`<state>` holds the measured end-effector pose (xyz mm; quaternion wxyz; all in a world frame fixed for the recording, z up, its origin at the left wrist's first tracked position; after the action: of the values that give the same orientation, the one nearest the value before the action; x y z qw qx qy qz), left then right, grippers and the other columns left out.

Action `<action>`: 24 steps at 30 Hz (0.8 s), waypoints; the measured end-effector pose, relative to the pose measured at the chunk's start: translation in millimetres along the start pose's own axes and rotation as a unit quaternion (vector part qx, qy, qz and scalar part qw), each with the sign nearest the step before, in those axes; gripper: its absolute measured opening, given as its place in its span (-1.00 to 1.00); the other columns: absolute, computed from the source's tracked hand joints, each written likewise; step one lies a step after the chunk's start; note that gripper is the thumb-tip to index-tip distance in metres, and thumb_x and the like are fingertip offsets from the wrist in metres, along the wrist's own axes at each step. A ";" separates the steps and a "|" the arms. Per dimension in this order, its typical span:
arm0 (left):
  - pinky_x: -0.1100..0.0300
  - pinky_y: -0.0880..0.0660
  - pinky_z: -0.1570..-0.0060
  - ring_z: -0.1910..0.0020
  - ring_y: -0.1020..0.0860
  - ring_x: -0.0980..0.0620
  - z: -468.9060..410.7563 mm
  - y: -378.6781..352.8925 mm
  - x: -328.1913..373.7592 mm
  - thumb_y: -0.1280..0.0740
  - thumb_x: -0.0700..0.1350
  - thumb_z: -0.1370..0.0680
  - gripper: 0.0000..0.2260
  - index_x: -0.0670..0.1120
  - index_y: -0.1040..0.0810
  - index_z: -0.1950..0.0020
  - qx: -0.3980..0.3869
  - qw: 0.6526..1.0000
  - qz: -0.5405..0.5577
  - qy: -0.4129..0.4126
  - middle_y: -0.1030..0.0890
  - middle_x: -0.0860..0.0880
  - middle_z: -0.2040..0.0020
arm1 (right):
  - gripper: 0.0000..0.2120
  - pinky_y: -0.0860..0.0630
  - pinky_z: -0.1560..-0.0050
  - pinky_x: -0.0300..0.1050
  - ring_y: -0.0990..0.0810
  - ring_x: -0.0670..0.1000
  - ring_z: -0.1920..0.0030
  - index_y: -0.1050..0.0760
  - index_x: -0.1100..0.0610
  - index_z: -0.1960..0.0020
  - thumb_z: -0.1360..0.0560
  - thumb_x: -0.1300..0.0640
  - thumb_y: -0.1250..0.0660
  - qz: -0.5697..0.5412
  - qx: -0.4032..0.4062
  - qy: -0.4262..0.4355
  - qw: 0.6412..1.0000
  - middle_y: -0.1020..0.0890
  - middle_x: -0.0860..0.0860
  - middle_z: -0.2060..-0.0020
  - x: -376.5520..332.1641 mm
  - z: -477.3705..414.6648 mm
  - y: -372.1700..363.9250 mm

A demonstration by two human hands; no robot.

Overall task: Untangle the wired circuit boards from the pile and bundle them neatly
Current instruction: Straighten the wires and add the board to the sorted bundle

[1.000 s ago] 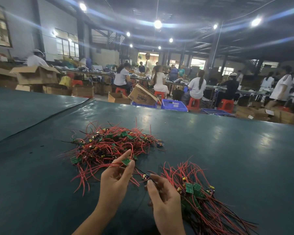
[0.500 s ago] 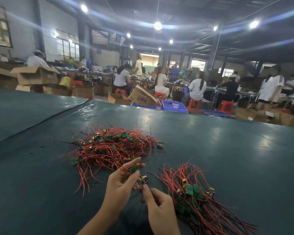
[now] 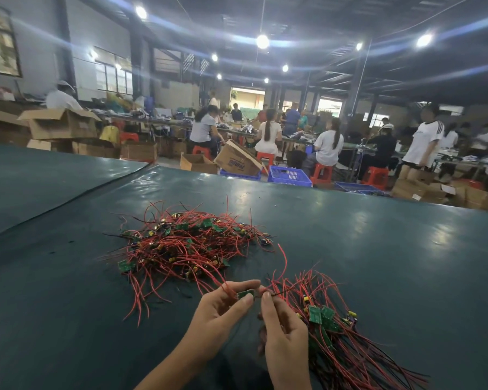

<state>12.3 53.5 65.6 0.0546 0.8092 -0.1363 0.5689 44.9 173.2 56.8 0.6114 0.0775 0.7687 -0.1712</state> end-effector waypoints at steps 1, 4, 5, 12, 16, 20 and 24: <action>0.37 -0.46 0.16 0.27 -0.55 0.21 0.5 -1.4 -0.1 -0.27 -0.35 -0.55 -0.78 -0.15 -0.62 -0.11 -0.006 1.000 -0.014 0.004 -0.65 0.09 0.30 | -0.78 -0.38 0.49 -0.31 -0.43 -0.18 0.54 -0.70 -0.01 0.20 -0.53 0.14 -0.32 -0.002 0.008 0.001 1.000 -0.59 -0.04 0.48 0.2 -1.0 1.9; 0.29 -0.46 0.19 0.32 -0.51 0.17 0.7 -4.7 -5.3 -0.29 -0.38 -0.54 -0.78 -0.18 -0.62 -0.10 -0.029 0.998 -0.041 0.028 -0.62 0.09 0.32 | -0.73 -0.33 0.52 -0.31 -0.38 -0.14 0.55 -0.67 -0.01 0.33 -0.52 0.11 -0.35 0.010 0.020 -0.005 1.000 -0.50 -0.04 0.57 3.0 -2.3 4.7; 0.29 -0.46 0.20 0.32 -0.51 0.16 0.7 -4.9 -5.5 -0.31 -0.37 -0.53 -0.79 -0.18 -0.62 -0.10 -0.030 0.998 -0.044 0.034 -0.63 0.08 0.31 | -0.72 -0.34 0.51 -0.30 -0.38 -0.13 0.56 -0.66 0.00 0.35 -0.52 0.11 -0.36 0.016 0.026 -0.009 0.999 -0.49 -0.05 0.58 5.3 -2.8 6.0; 0.31 -0.43 0.25 0.34 -0.51 0.14 1.1 -3.8 -1.7 -0.39 -0.16 -0.43 -0.82 -0.09 -0.66 -0.02 -0.021 0.997 -0.062 0.038 -0.63 0.08 0.35 | -0.74 -0.40 0.49 -0.24 -0.45 -0.11 0.54 -0.66 0.11 0.35 -0.50 0.12 -0.40 0.022 0.071 -0.039 0.996 -0.55 0.00 0.56 14.9 -5.8 15.4; 0.23 -0.51 0.31 0.35 -0.61 0.03 -0.7 1.2 -3.5 -0.37 -0.04 -0.50 -0.84 -0.11 -0.66 0.04 0.009 0.997 -0.050 0.051 -0.69 -0.03 0.26 | -0.75 -0.46 0.42 -0.17 -0.52 -0.12 0.49 -0.67 0.08 0.35 -0.49 0.10 -0.40 0.023 0.069 -0.031 0.997 -0.63 0.04 0.49 11.7 -5.0 14.4; 0.27 -0.54 0.35 0.37 -0.64 0.02 -1.8 3.0 -6.1 -0.36 0.03 -0.41 -0.73 -0.17 -0.65 0.10 0.023 0.996 -0.004 0.084 -0.69 -0.13 0.24 | -0.78 -0.50 0.36 -0.38 -0.65 -0.16 0.35 -0.69 0.05 0.30 -0.50 0.15 -0.38 0.021 0.049 -0.009 0.999 -0.70 -0.04 0.38 6.4 -5.1 9.9; 0.27 -0.51 0.35 0.40 -0.57 0.04 -3.5 4.9 -11.6 -0.40 -0.14 -0.47 -0.87 -0.20 -0.64 0.09 0.040 0.995 0.013 0.096 -0.67 -0.13 0.29 | -0.73 -0.51 0.40 -0.37 -0.65 -0.13 0.39 -0.69 0.07 0.34 -0.51 0.15 -0.37 -0.003 0.063 -0.025 0.998 -0.69 0.00 0.40 10.0 -6.2 12.3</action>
<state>4.1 51.5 55.7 0.0283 0.7506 -0.1180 0.6495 41.0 186.0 46.3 0.6236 0.1096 0.7413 -0.2226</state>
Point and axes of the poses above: each hand's wrist, its own z-axis away from the middle knuckle, its own y-axis out of the back of the hand, x = y × z, the point moved 7 cm from there along -z, towards the middle knuckle
